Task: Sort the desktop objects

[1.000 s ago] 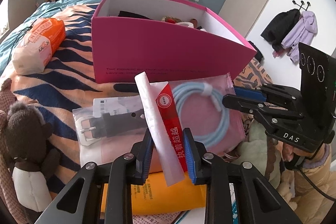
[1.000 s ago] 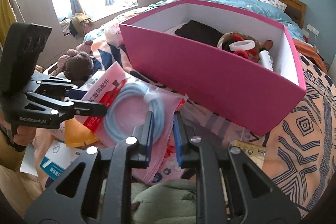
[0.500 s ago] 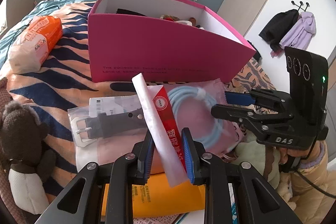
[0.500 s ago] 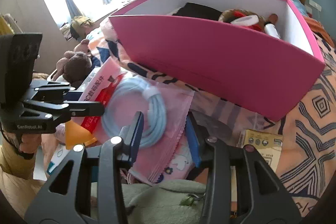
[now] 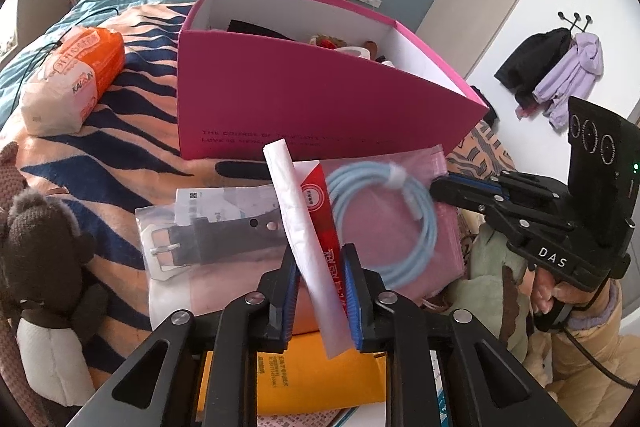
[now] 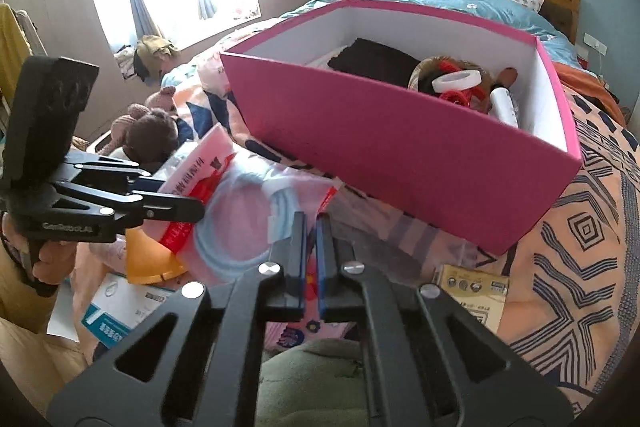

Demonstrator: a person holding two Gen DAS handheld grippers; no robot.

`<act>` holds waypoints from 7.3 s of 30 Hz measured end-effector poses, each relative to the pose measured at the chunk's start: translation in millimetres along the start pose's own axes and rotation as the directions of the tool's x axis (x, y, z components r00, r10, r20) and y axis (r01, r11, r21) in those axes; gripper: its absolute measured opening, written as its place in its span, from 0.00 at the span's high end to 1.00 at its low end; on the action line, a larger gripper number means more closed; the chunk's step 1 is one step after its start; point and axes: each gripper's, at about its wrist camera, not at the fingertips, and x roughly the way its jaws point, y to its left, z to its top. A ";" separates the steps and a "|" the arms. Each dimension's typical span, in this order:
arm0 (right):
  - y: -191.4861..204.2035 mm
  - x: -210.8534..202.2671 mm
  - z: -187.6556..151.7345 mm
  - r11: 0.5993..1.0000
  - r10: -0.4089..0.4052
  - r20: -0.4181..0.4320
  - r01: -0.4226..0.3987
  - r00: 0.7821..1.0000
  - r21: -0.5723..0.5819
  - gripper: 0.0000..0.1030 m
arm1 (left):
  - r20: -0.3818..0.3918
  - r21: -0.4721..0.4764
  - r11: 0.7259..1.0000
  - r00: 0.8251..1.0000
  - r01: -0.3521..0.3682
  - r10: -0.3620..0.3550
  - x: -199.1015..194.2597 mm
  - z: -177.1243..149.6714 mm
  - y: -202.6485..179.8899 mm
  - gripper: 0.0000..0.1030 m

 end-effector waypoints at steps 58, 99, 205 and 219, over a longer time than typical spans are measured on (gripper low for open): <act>9.3 -34.5 42.2 0.998 0.015 0.145 -0.006 0.989 -0.063 0.95 | 0.173 0.076 0.995 0.983 -0.069 0.055 -51.3 36.2 -21.1 0.89; 0.4 -40.4 75.5 0.998 0.034 0.195 -0.021 0.980 -0.067 0.95 | 0.231 0.089 0.990 0.969 -0.108 0.085 -59.9 71.6 -21.5 0.89; -55.9 21.6 153.2 1.000 0.004 0.128 -0.003 0.992 -0.011 0.95 | 0.229 0.045 0.981 0.958 -0.190 0.175 -11.4 170.5 9.9 0.89; -59.3 29.2 157.9 1.000 -0.013 0.109 0.015 0.994 -0.019 0.95 | 0.219 0.033 0.981 0.959 -0.191 0.179 -4.8 174.7 12.3 0.89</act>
